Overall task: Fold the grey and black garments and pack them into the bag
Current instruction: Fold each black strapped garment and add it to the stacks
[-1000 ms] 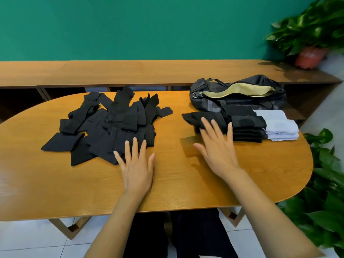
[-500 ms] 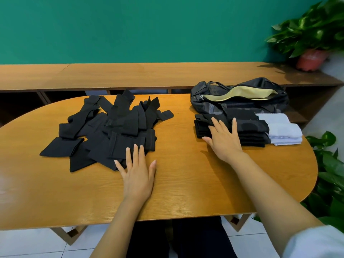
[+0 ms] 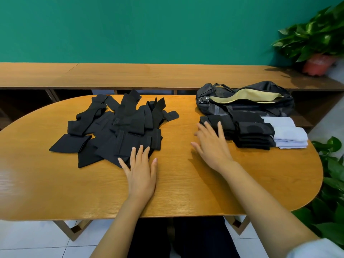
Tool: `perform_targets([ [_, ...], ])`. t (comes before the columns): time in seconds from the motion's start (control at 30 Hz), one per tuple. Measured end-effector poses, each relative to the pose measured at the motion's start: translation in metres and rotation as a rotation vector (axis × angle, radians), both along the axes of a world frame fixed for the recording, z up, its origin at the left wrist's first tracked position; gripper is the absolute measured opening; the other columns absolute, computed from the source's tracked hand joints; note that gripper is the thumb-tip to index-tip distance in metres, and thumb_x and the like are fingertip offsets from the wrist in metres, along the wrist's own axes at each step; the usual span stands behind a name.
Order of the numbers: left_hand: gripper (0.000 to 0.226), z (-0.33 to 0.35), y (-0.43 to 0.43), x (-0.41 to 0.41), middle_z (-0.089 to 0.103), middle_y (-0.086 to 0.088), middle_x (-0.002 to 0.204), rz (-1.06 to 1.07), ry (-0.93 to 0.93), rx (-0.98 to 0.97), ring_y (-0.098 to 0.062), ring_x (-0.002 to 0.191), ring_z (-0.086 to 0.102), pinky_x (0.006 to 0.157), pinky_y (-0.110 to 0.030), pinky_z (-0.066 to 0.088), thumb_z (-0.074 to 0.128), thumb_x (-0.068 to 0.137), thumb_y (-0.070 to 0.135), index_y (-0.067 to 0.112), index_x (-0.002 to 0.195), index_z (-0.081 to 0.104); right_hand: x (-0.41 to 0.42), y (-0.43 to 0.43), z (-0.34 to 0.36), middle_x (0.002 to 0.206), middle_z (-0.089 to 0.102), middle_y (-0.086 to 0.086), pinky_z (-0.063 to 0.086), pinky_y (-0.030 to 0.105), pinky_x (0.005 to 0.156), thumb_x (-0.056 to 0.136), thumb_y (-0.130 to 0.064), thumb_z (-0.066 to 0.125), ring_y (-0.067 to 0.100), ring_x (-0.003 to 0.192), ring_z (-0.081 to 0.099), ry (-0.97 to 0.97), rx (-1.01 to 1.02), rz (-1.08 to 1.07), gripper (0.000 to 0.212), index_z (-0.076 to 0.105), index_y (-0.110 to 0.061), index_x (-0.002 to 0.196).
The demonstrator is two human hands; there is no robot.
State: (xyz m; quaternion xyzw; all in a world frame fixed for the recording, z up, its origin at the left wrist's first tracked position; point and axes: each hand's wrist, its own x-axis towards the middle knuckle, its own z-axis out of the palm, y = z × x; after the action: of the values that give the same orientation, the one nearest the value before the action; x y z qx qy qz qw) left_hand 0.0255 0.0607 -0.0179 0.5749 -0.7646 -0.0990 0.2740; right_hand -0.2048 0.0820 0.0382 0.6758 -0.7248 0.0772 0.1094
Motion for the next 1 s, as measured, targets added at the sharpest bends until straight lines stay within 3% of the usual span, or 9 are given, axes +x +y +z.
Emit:
perform_targets([
  [0.17,0.045,0.005,-0.004,0.027,0.037,-0.004,0.153,0.052,0.040,-0.121,-0.019,0.148,0.016,0.113,-0.046,-0.022,0.044,0.100,0.033,0.016,0.141,0.047,0.059,-0.005,-0.009,0.159,0.025,-0.004,-0.017,0.048,0.116,0.102,-0.048,0.034,0.015,0.149,0.007,-0.116,0.034,0.213,0.043,0.048,-0.028,0.137],
  [0.33,0.053,-0.004,-0.019,0.059,0.028,-0.006,0.158,0.132,-0.071,-0.039,-0.020,0.149,0.012,0.115,-0.054,-0.017,0.029,0.100,0.041,0.015,0.146,0.040,0.111,-0.012,-0.022,0.160,0.022,-0.001,-0.013,0.052,0.118,0.101,-0.043,0.041,0.016,0.150,0.004,-0.170,0.098,0.451,0.036,0.055,-0.030,0.132],
  [0.43,0.057,-0.009,-0.021,0.061,0.023,-0.002,0.160,0.131,-0.044,0.021,-0.017,0.149,0.010,0.114,-0.052,-0.019,0.022,0.100,0.045,0.017,0.149,0.034,0.127,-0.016,-0.031,0.161,0.019,0.003,-0.014,0.051,0.117,0.102,-0.044,0.040,0.019,0.150,0.003,-0.109,0.107,0.461,0.040,0.053,-0.028,0.137],
  [0.53,0.056,-0.009,-0.022,0.060,0.024,-0.001,0.159,0.138,-0.016,0.026,-0.017,0.149,0.011,0.114,-0.053,-0.017,0.023,0.101,0.043,0.017,0.148,0.035,0.130,-0.016,-0.034,0.162,0.015,0.003,-0.011,0.049,0.119,0.103,-0.043,0.037,0.018,0.150,0.004,-0.028,0.124,0.398,0.050,0.041,-0.020,0.147],
  [0.67,0.055,-0.009,-0.020,0.061,0.028,-0.003,0.158,0.140,0.051,0.017,-0.017,0.149,0.013,0.116,-0.053,-0.015,0.026,0.102,0.043,0.017,0.151,0.029,0.128,-0.010,-0.036,0.162,0.015,0.001,-0.006,0.044,0.121,0.103,-0.040,0.038,0.015,0.150,0.006,-0.075,0.092,0.386,0.055,0.031,-0.013,0.151],
  [0.83,0.056,-0.007,-0.018,0.061,0.033,-0.003,0.155,0.127,0.103,0.009,-0.018,0.149,0.015,0.115,-0.053,-0.016,0.026,0.102,0.043,0.017,0.151,0.027,0.102,0.009,-0.040,0.152,0.041,0.000,0.004,0.041,0.122,0.103,-0.040,0.035,0.014,0.144,0.028,-0.119,-0.048,0.390,0.048,0.051,-0.013,0.139],
  [1.0,0.057,-0.007,-0.017,0.061,0.029,-0.003,0.158,0.126,0.045,0.017,-0.018,0.149,0.013,0.115,-0.054,-0.017,0.025,0.102,0.044,0.017,0.152,0.028,0.066,0.043,-0.047,0.123,0.067,-0.003,0.017,0.040,0.119,0.101,-0.039,0.035,0.010,0.125,0.053,-0.113,-0.159,0.401,0.045,0.071,-0.016,0.113],
])
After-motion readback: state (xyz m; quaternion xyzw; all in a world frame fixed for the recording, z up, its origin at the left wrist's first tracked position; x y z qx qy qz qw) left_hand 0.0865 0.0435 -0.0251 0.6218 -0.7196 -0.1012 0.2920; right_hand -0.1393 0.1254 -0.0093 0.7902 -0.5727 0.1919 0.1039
